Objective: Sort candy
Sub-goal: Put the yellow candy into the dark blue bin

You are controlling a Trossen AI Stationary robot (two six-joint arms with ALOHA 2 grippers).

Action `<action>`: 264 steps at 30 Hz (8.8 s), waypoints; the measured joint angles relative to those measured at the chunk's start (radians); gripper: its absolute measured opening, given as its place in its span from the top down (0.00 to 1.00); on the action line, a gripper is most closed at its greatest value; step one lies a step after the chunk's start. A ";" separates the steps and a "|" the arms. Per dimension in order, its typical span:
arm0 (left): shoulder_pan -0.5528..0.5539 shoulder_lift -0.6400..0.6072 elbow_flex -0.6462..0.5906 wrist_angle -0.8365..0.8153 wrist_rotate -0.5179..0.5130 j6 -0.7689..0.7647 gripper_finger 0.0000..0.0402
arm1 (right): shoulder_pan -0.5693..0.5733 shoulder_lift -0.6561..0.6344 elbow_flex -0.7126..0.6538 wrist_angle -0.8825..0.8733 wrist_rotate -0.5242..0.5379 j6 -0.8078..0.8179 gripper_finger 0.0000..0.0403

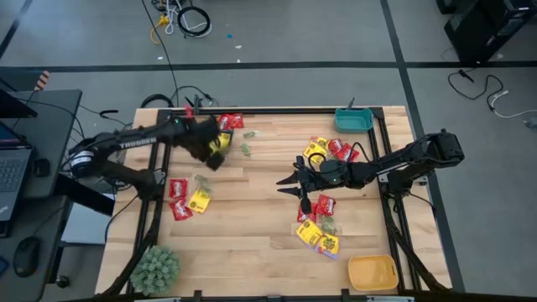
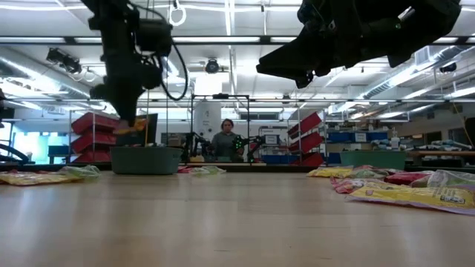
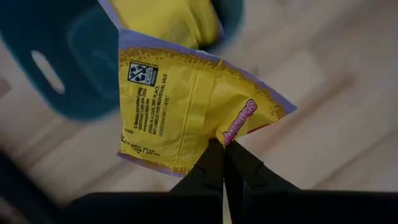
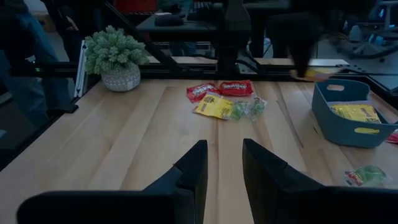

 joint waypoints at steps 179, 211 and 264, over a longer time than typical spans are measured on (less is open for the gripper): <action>-0.972 0.096 -0.318 0.064 -0.063 -0.221 0.70 | 0.035 0.000 0.000 -0.057 0.049 0.009 0.90; -0.972 0.097 -0.290 0.125 -0.058 -0.204 0.63 | 0.037 0.000 0.000 -0.058 0.048 0.006 0.89; -0.225 -0.001 -0.016 -0.057 -0.518 0.091 1.00 | 0.037 0.000 0.000 -0.063 0.048 -0.010 0.88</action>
